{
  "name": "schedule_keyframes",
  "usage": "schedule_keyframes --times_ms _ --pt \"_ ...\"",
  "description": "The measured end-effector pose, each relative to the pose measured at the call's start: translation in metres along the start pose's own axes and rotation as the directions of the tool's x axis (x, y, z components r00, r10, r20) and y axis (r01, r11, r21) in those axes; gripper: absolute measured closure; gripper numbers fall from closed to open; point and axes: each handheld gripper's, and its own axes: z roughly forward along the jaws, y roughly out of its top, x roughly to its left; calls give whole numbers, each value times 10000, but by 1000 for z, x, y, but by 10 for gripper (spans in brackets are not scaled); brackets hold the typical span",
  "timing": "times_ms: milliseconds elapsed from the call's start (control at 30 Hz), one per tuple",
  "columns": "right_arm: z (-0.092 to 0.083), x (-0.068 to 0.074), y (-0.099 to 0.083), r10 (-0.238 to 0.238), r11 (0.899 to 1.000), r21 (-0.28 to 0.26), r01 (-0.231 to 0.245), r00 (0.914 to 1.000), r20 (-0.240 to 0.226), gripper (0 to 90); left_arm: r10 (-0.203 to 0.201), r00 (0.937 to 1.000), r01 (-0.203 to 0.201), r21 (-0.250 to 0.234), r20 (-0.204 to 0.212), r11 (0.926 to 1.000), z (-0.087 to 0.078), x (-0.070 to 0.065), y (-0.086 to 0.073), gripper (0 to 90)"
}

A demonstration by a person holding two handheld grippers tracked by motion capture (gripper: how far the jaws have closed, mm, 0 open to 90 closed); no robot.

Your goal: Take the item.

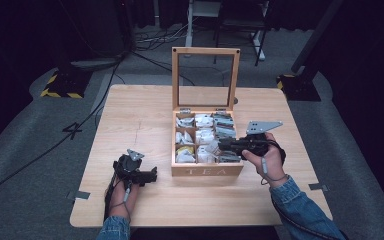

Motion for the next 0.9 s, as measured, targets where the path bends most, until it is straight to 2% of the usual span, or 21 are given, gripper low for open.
schedule_keyframes --times_ms 267,633,900 --pt "-20 -2 6 170 9983 -557 -163 9998 131 900 0 10000 0 -3 -7 10000 0 0 0 0" --pt "-37 -9 5 541 9934 -1032 -499 9978 384 900 0 10000 0 0 -3 10000 0 0 0 0" --pt "-57 -20 5 884 9857 -1513 -748 9924 857 900 1 10000 -1 0 -4 10000 0 0 0 0"
